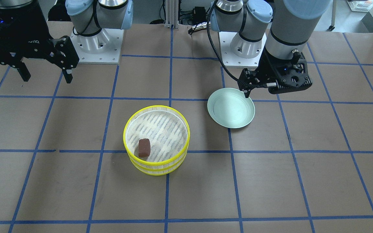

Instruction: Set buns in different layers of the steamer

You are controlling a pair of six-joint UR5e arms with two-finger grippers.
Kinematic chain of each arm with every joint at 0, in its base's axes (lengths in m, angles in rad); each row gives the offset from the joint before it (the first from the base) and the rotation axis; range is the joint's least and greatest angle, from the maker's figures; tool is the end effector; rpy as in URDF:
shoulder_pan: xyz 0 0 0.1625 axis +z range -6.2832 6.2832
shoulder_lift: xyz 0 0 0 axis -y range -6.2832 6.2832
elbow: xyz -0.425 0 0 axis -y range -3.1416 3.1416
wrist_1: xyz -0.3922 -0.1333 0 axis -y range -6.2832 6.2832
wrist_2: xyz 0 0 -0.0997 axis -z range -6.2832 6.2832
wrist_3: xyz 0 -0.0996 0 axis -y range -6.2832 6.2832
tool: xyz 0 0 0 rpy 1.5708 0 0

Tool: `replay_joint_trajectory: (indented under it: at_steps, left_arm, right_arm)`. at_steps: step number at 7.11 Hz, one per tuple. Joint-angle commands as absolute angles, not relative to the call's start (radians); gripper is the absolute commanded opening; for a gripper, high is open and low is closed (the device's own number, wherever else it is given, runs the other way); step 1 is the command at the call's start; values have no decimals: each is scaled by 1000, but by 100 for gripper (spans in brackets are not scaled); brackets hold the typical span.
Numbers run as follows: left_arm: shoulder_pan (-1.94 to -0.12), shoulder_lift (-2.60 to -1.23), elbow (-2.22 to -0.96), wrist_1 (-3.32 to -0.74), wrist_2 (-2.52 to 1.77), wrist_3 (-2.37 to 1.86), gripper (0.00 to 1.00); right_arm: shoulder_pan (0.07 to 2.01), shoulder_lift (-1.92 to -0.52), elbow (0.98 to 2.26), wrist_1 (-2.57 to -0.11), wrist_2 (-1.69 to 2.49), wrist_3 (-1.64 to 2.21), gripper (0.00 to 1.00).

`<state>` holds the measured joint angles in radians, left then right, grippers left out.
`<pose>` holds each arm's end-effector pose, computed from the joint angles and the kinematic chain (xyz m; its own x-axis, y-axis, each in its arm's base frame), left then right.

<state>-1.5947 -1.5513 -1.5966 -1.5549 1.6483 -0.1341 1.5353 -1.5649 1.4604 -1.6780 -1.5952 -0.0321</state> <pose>-0.1371 -0.4814 0.4866 -0.9910 -0.1108 -0.0754 -0.1096 0.9938 -0.0199 0.1127 -0.5153 0.5520 -0.9995 0.0092 0.0306 0.0026 0.9779 -0.2093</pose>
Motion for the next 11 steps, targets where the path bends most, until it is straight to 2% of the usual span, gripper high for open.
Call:
replay_joint_trajectory:
  at_steps: [1, 11]
  left_arm:
    - [-1620, -1500, -1612, -1557, 1623, -129, 100]
    - [-1660, -1496, -1612, -1548, 1637, -106, 100]
  right_arm:
    - [1534, -1558, 1457, -1683, -1592, -32, 100]
    - [1532, -1560, 1456, -1648, -1594, -25, 100]
